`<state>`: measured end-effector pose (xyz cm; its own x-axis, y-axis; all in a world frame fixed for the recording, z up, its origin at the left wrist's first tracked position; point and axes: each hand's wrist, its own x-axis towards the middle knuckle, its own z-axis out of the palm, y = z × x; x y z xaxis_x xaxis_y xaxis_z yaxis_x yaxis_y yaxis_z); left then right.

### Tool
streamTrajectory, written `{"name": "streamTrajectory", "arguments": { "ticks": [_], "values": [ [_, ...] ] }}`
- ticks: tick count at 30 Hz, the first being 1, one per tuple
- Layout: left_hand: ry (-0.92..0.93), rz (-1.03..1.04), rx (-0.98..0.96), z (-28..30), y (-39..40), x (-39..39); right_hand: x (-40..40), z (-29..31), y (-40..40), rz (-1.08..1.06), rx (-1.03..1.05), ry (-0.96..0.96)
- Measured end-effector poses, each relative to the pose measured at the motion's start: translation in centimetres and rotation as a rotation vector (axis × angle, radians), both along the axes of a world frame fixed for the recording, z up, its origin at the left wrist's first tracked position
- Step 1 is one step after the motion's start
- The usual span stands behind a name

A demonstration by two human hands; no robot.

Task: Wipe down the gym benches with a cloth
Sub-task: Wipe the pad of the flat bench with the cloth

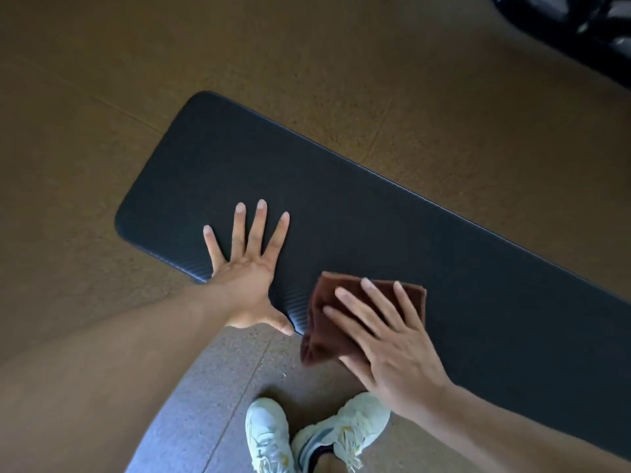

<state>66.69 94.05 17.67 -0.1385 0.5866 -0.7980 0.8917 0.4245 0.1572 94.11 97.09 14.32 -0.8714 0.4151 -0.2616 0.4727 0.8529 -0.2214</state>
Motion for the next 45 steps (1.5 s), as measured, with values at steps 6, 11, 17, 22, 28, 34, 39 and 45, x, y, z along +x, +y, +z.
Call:
{"name": "streamTrajectory", "arguments": {
  "ticks": [6, 11, 17, 22, 28, 34, 39, 45],
  "values": [
    [0.000, 0.058, 0.279, -0.4, -2.5, 0.2, -10.0, 0.5, 7.9, -0.788, -0.085, 0.059],
    [0.062, 0.331, 0.528, -1.8, -12.7, 3.3, -19.8, 0.4, 8.1, -0.722, -0.118, 0.076],
    [0.093, 0.449, 0.419, -3.4, -21.3, 4.4, -20.2, 0.1, -0.1, -0.066, 0.010, 0.165],
    [-0.005, 0.349, 0.422, 0.2, -18.2, 5.2, -11.3, 0.3, -1.6, 0.080, -0.008, 0.060],
    [-0.109, 0.036, 0.336, 3.5, -10.9, 7.8, 4.3, 1.6, -7.5, -0.576, -0.077, -0.026],
    [0.082, -0.113, 0.215, 3.5, -2.3, 11.8, 4.8, 1.6, -6.2, -0.808, -0.123, -0.118],
    [0.188, -0.166, 0.134, 1.5, -1.3, 13.7, 4.1, 1.7, -2.0, -0.861, -0.148, -0.068],
    [0.283, -0.316, 0.126, 1.3, -0.3, 14.0, 1.9, 0.7, 10.3, -0.990, -0.139, 0.003]
  ]
}}
